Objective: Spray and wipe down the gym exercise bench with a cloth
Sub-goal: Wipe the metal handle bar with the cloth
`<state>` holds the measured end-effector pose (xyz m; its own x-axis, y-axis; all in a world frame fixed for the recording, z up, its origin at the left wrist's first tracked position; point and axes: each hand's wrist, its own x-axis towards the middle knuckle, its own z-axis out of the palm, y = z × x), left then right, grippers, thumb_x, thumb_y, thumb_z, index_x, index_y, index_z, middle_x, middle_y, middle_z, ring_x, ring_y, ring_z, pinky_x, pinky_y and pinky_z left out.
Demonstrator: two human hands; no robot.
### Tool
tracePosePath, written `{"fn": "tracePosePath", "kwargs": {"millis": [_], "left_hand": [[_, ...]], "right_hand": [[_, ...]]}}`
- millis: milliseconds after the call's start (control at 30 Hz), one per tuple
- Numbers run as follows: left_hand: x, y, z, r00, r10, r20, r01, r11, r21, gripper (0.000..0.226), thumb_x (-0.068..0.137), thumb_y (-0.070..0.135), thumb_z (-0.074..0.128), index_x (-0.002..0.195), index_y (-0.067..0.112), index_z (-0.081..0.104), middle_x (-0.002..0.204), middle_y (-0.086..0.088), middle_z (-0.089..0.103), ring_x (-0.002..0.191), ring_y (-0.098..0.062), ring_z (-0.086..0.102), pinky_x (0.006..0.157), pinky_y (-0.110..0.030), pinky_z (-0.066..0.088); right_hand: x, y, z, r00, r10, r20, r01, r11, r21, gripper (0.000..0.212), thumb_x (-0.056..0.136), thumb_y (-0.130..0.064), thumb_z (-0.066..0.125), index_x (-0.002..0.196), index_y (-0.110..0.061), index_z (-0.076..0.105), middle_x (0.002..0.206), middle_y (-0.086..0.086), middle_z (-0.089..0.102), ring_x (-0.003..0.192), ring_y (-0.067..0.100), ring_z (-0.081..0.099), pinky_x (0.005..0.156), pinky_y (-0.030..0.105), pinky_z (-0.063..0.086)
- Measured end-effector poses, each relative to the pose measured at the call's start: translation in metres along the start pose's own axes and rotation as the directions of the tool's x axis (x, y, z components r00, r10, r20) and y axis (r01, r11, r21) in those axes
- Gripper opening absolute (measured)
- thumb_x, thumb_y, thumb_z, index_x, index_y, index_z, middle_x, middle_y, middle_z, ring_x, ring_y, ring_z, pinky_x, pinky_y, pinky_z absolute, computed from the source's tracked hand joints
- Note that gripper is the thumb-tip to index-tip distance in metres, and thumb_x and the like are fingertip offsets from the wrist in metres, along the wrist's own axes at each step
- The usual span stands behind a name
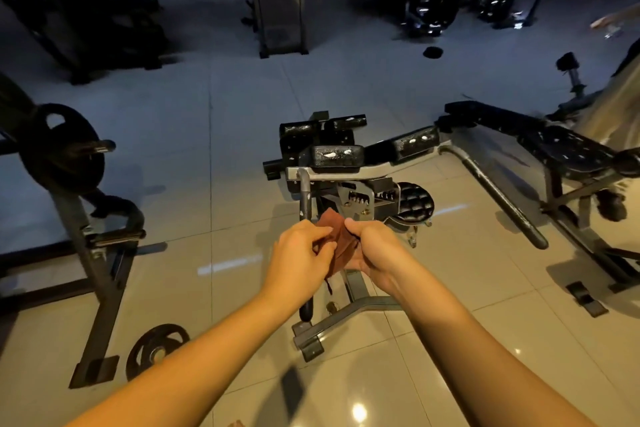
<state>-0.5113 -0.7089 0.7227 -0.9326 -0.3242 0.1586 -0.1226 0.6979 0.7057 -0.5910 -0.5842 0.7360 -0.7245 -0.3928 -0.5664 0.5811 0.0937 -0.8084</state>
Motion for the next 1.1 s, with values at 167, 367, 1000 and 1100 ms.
{"fn": "tracePosePath", "kwargs": {"millis": [167,367,1000,1100], "left_hand": [[0.003,-0.001,-0.009,0.977,0.189,0.103,-0.179,0.979,-0.095,0.023,0.097,0.022,0.068,0.118,0.028,0.076,0.102,0.015,0.065,0.097,-0.001,0.06,0.087,-0.019,0.05],[0.036,-0.022,-0.06,0.952,-0.155,0.263,0.241,0.91,-0.339,0.039,0.091,0.026,0.076,0.129,0.029,0.064,0.113,0.009,0.069,0.103,-0.003,0.063,0.088,-0.015,0.047],[0.046,-0.049,-0.034,0.749,-0.438,0.497,0.662,0.477,-0.578,0.025,0.092,0.022,0.073,0.112,0.006,0.076,0.104,-0.013,0.079,0.101,-0.029,0.075,0.085,-0.038,0.061],[0.045,-0.051,-0.024,0.766,-0.46,0.449,0.642,0.525,-0.559,0.022,0.093,0.018,0.072,0.108,0.001,0.073,0.097,-0.017,0.078,0.083,-0.027,0.076,0.064,-0.032,0.061]], "right_hand": [[0.003,-0.007,-0.004,0.991,-0.125,0.04,0.127,0.991,-0.05,0.023,0.102,-0.016,0.06,0.111,0.0,0.073,0.104,0.024,0.075,0.092,0.031,0.074,0.093,0.052,0.058],[0.005,-0.032,-0.017,0.977,-0.17,0.126,0.195,0.954,-0.229,0.023,0.099,-0.003,0.051,0.095,-0.007,0.073,0.082,0.011,0.069,0.072,0.018,0.067,0.066,0.035,0.058],[0.036,-0.004,-0.001,0.991,-0.077,0.113,0.083,0.995,-0.053,0.028,0.089,-0.003,0.073,0.117,-0.007,0.071,0.108,0.013,0.077,0.103,0.033,0.074,0.087,0.05,0.061],[0.041,-0.004,0.001,0.994,-0.053,0.098,0.062,0.994,-0.087,0.025,0.093,0.005,0.063,0.112,-0.009,0.071,0.107,0.016,0.076,0.096,0.034,0.074,0.079,0.049,0.063]]}}
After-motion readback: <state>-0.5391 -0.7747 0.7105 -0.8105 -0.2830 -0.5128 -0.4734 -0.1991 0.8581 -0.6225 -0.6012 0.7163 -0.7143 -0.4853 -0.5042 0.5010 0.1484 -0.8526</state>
